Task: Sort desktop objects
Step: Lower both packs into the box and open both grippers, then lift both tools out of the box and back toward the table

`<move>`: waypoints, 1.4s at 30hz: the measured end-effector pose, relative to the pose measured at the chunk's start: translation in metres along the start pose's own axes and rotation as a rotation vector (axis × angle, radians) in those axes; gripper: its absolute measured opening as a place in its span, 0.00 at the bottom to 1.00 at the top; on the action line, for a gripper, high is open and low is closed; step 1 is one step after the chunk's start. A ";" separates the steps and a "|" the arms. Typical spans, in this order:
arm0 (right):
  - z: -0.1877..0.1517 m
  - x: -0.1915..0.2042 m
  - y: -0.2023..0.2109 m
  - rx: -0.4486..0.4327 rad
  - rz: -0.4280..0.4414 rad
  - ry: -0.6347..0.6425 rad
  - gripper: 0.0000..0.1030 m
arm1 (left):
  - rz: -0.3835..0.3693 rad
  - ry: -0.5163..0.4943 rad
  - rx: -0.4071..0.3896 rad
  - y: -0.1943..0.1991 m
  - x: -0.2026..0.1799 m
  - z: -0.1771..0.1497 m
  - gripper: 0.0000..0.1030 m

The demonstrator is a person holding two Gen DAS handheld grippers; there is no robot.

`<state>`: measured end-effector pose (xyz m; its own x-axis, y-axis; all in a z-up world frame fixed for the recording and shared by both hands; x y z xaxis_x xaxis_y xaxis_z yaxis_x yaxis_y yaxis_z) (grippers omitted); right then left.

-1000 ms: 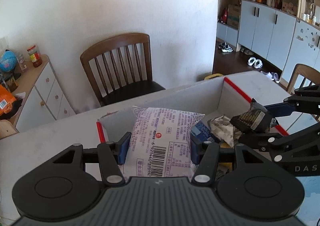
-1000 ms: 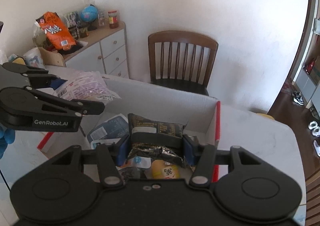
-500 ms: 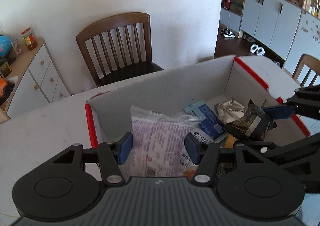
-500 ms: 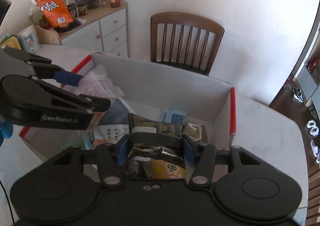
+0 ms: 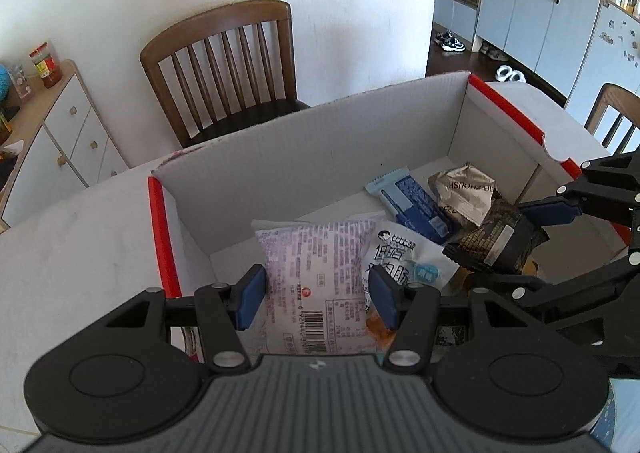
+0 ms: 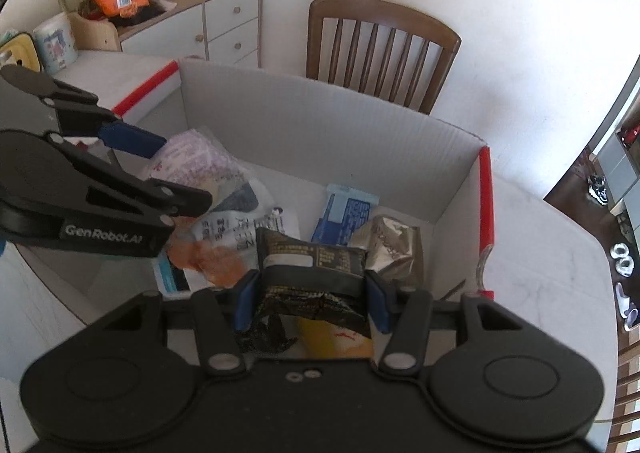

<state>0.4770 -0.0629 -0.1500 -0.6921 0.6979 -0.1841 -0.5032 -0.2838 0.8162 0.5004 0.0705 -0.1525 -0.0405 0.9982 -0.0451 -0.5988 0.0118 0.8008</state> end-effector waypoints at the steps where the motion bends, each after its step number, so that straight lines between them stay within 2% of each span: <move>1: -0.001 -0.001 -0.001 0.004 0.000 -0.002 0.53 | 0.001 -0.002 0.004 -0.001 0.000 -0.001 0.54; 5: -0.005 -0.001 -0.004 0.015 0.005 -0.006 0.53 | -0.020 0.001 0.039 -0.006 -0.002 -0.006 0.55; 11: -0.006 -0.002 -0.005 0.019 0.013 -0.016 0.57 | -0.006 -0.040 0.057 -0.009 -0.007 -0.015 0.55; 23: -0.007 -0.004 0.009 0.000 0.021 -0.029 0.64 | -0.013 -0.042 0.034 0.001 -0.010 -0.016 0.67; 25: -0.007 -0.005 0.012 -0.003 0.016 -0.030 0.66 | -0.013 -0.041 0.025 0.004 -0.009 -0.014 0.72; 34: -0.003 -0.009 0.032 -0.055 0.021 -0.053 0.76 | -0.017 -0.043 -0.008 0.020 -0.008 -0.013 0.77; 42: -0.002 -0.014 0.051 -0.082 0.004 -0.064 0.78 | -0.037 -0.042 -0.052 0.041 -0.012 -0.009 0.81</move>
<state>0.4598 -0.0879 -0.1067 -0.6607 0.7367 -0.1437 -0.5431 -0.3371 0.7690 0.4688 0.0582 -0.1246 0.0154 0.9987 -0.0483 -0.6398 0.0469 0.7671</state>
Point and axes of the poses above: each gripper's, at about its wrist camera, not at the fingertips, and y roughly against the way its jaws point, x to its left, z to its top, the point moved 9 cm from there along -y, roughly the way its jaws point, and after that the axes turned 11 degrees about y, right-handed, at the moved point
